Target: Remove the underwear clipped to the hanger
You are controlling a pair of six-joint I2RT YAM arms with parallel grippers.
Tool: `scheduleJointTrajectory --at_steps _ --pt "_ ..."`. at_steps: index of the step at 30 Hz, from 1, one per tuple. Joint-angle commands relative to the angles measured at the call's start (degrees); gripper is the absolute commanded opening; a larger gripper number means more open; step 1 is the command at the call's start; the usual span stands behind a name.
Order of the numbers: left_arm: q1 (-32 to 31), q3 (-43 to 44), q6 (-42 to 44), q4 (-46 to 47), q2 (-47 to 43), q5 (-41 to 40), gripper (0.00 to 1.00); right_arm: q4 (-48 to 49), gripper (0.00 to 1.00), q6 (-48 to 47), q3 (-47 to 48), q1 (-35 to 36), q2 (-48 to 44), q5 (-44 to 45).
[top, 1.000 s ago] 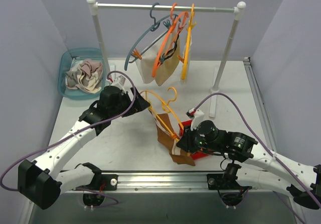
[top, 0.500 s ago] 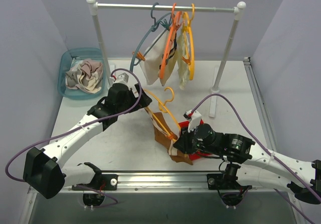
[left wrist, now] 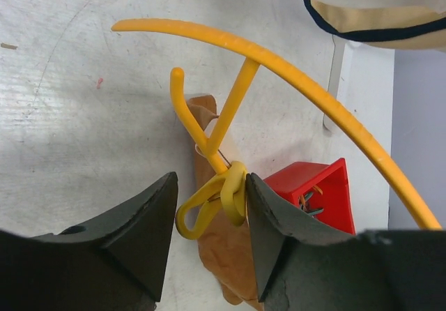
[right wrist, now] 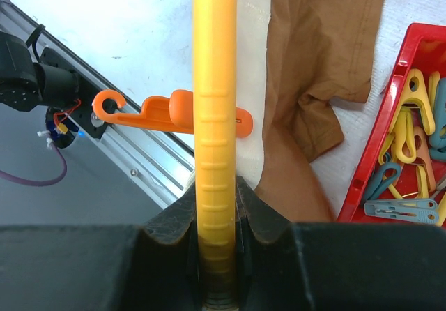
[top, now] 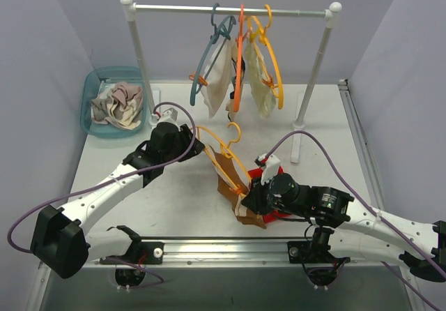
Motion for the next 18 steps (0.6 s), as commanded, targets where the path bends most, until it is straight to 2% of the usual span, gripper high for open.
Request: scheduleJointTrajectory --at_steps 1,4,6,10,13,14,15,18 --pt "-0.19 -1.13 -0.94 2.32 -2.04 -0.05 0.52 3.82 0.0 -0.3 0.57 0.32 -1.17 3.16" --pt "-0.1 -1.4 -2.0 3.63 -2.13 0.29 0.58 3.73 0.0 -0.47 0.57 0.32 -1.08 2.63" --pt "-0.1 -1.4 -3.23 4.51 -2.04 0.74 0.66 3.82 0.0 -0.56 0.48 0.41 -0.99 2.36" --pt "0.08 -1.57 -5.16 6.88 -1.95 1.88 0.67 3.73 0.0 -0.73 0.05 0.49 -1.25 2.27" --pt "0.78 -2.1 -6.83 8.55 -1.51 3.28 0.56 3.82 0.0 -1.08 -0.22 0.67 -1.34 2.27" --pt "0.95 -2.27 -7.1 9.08 -1.51 3.98 0.51 3.82 0.0 -1.09 -0.31 0.76 -1.34 2.36" --pt "1.13 -2.54 -7.45 9.35 -1.16 3.99 0.41 3.82 0.0 -1.26 -0.31 0.84 -1.34 2.45" --pt "1.92 -2.89 -8.68 10.4 -0.72 6.27 0.27 3.73 0.0 -1.44 -0.57 1.11 -1.43 2.63"
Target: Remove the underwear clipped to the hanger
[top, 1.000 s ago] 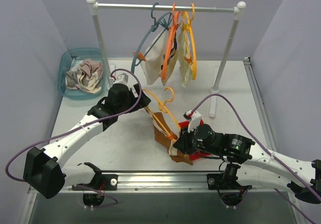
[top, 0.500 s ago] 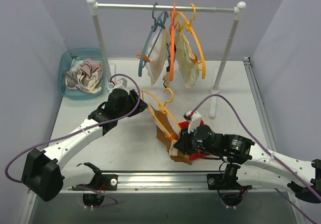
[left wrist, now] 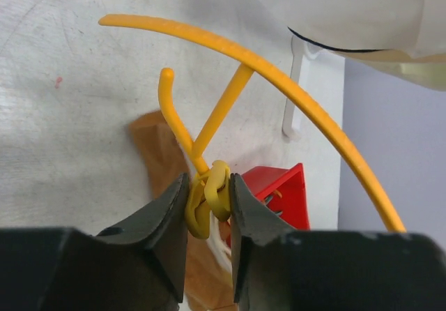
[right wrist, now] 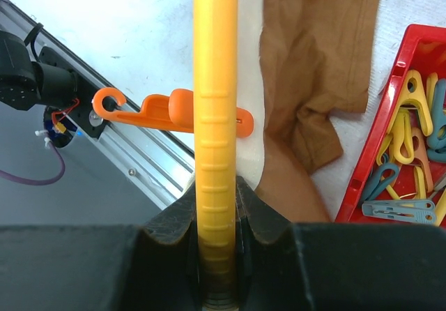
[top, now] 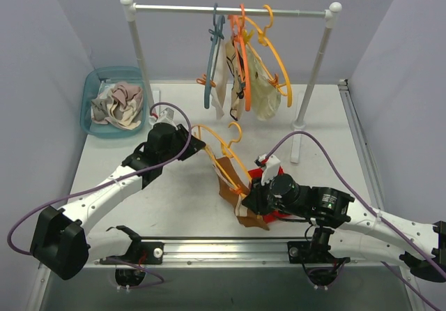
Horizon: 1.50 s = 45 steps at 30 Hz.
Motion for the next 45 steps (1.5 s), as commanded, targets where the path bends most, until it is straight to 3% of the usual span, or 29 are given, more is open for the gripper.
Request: scheduleJointTrajectory --at_steps 1,5,8,16,19,24,27,28,32,35,45 --pt "1.13 -0.27 -2.3 4.02 0.13 2.71 0.24 3.6 0.0 -1.15 -0.46 0.76 -1.23 2.84" --pt "1.58 -0.97 -3.44 4.55 -0.22 3.68 0.21 3.6 0.0 -1.5 -0.55 0.94 -1.23 3.37" --pt "1.84 -1.41 -3.97 4.82 -0.92 4.29 0.03 3.51 0.0 -1.59 -0.72 1.11 -1.23 3.72" --pt "1.93 -0.01 -1.6 0.44 -4.96 5.0 0.03 1.05 0.0 -0.19 0.06 1.02 0.52 8.91" --pt "1.93 -0.35 0.77 -3.6 -8.73 4.38 0.16 0.26 0.0 0.16 0.85 0.94 1.92 10.05" --pt "2.02 -2.81 3.93 -14.31 -17.87 -4.39 0.33 0.17 0.0 -0.1 2.17 0.85 4.12 10.58" --pt "2.37 -5.53 5.17 -17.32 -20.26 -6.08 0.53 0.34 0.0 -0.63 3.4 0.76 6.05 10.49" --pt "2.37 -5.98 5.08 -17.68 -20.35 -5.73 0.67 0.34 0.0 -0.8 4.01 0.76 6.58 10.67" --pt "2.28 -7.65 4.2 -16.37 -19.21 -1.78 0.89 0.78 0.0 -1.07 5.25 0.76 8.61 10.49" --pt "1.84 -7.3 2.89 -13.04 -18.68 3.23 0.97 1.4 0.0 -1.07 5.6 0.76 9.84 10.58" --pt "-6.41 -2.21 -3.62 -3.98 -14.38 9.04 0.95 2.37 0.0 -0.8 6.57 1.02 13.62 11.46"
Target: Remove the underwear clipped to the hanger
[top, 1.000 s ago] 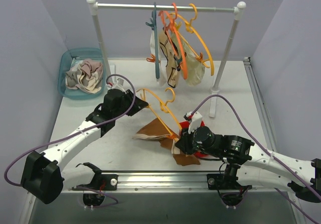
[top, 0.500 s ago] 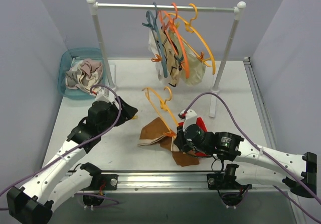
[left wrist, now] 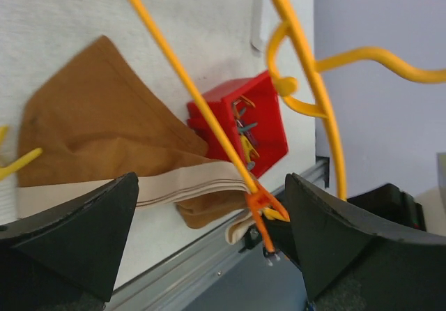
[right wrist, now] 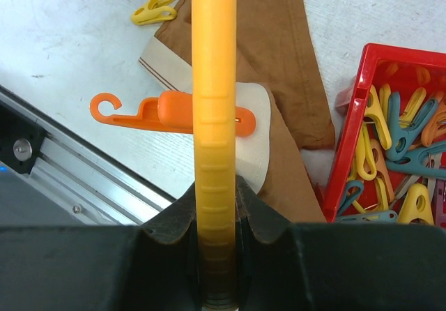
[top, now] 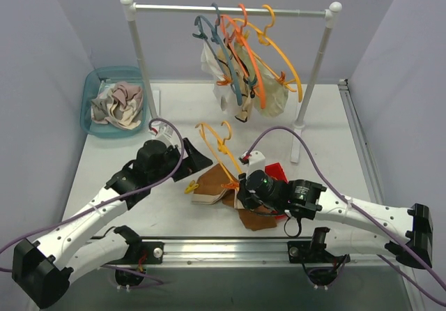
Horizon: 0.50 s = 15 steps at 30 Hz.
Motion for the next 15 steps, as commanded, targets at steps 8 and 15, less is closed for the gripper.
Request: scheduleJointTrajectory --at_steps 8,15 --pt "-11.61 4.9 -6.64 14.04 10.49 2.24 0.95 2.83 0.0 0.12 3.86 0.98 2.35 4.47" --pt "-12.94 5.43 -6.73 12.89 12.53 1.63 0.94 3.27 0.0 0.11 3.78 1.07 2.79 5.44"
